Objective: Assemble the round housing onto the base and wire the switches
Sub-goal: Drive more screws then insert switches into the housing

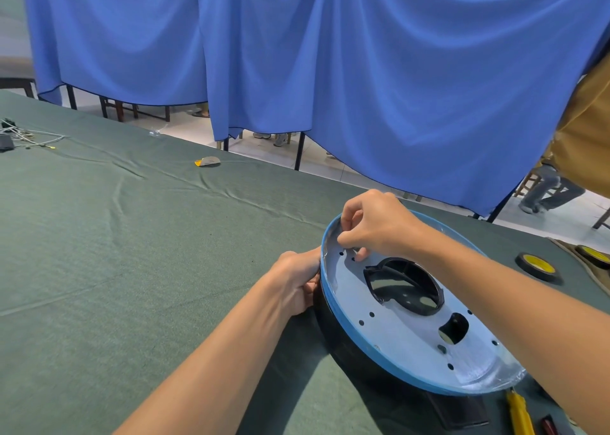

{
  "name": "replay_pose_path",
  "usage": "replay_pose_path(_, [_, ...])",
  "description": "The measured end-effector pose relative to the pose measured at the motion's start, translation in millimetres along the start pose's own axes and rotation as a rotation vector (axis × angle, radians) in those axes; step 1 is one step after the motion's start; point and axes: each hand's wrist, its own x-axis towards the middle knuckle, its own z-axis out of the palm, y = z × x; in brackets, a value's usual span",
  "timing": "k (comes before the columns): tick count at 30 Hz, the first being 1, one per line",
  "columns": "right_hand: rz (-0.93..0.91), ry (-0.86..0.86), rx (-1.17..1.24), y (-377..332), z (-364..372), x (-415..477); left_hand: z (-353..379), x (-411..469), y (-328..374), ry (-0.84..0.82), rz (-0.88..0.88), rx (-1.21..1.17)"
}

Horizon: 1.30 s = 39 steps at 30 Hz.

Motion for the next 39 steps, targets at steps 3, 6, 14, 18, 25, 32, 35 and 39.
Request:
replay_pose_path(3, [-0.049,-0.013,-0.023,2,-2,-2,-1,0,0,-0.015,-0.013,-0.016])
replay_pose_path(6, [-0.077,-0.030,-0.025,3,-3,-3,0,2,0,-0.022,-0.009,-0.022])
replay_pose_path(14, [-0.034,-0.112,0.001,0,-8,4,-2,3,-1,-0.053,-0.004,-0.062])
replay_pose_path(18, [-0.010,-0.129,0.015,0,-11,3,0,1,0,-0.037,0.012,-0.040])
replay_pose_path(25, [-0.003,-0.127,0.045,1,-15,3,-2,0,1,-0.047,-0.004,-0.031])
replay_pose_path(32, [-0.017,-0.159,-0.012,-4,-5,2,-3,2,0,-0.045,-0.025,-0.046])
replay_pose_path(35, [-0.018,-0.169,-0.054,-5,-7,3,-3,1,1,-0.048,-0.044,-0.040])
replay_pose_path(39, [0.040,-0.186,-0.069,-5,-5,6,-3,2,2,-0.052,-0.091,-0.110])
